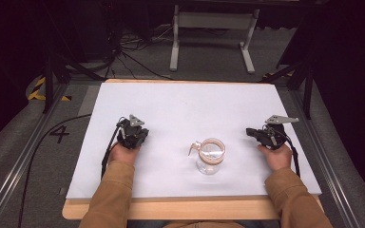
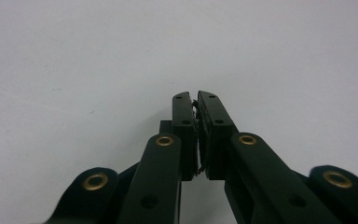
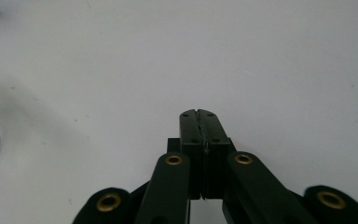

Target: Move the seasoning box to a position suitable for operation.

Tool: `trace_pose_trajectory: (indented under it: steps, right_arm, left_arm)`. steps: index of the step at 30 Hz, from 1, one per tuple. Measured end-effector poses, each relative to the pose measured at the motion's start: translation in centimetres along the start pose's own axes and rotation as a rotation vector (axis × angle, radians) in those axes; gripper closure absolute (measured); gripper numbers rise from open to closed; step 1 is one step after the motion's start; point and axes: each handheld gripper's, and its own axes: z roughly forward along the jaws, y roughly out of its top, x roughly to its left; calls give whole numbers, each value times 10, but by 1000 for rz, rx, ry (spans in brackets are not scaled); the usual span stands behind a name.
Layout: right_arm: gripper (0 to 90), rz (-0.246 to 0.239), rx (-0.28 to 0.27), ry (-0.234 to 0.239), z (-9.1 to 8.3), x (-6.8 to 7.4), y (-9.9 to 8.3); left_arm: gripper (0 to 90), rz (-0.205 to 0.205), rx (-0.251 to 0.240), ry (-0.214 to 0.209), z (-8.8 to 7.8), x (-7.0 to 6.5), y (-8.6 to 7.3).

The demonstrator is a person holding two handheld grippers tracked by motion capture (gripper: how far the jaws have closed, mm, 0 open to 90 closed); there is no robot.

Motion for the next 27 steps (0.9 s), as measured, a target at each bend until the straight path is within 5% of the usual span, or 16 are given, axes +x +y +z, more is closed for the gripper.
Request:
trace_pose_trajectory:
  steps: [6, 11, 16, 18, 21, 24, 27]
  right_arm:
    - [898, 12, 9, 16, 1, 0, -1]
    - [898, -9, 13, 11, 2, 3, -1]
    - [897, -9, 11, 17, 3, 4, -1]
    - [897, -22, 15, 39, 3, 4, -2]
    - [897, -34, 17, 47, 4, 5, -2]
    - [896, -44, 28, 41, 5, 6, -2]
    - [895, -58, 39, 36, 6, 9, -2]
  left_arm:
    - [879, 30, -21, -116, -16, -5, 10]
    - [893, 137, -1, -288, -19, -23, 20]
    - [894, 240, 59, -398, -13, -48, 27]
    - [896, 322, 126, -411, -8, -61, 29]
    - [896, 331, 153, -452, -6, -72, 32]
    - [896, 322, 179, -439, -4, -81, 36]
    - [896, 345, 175, -496, 0, -90, 39]
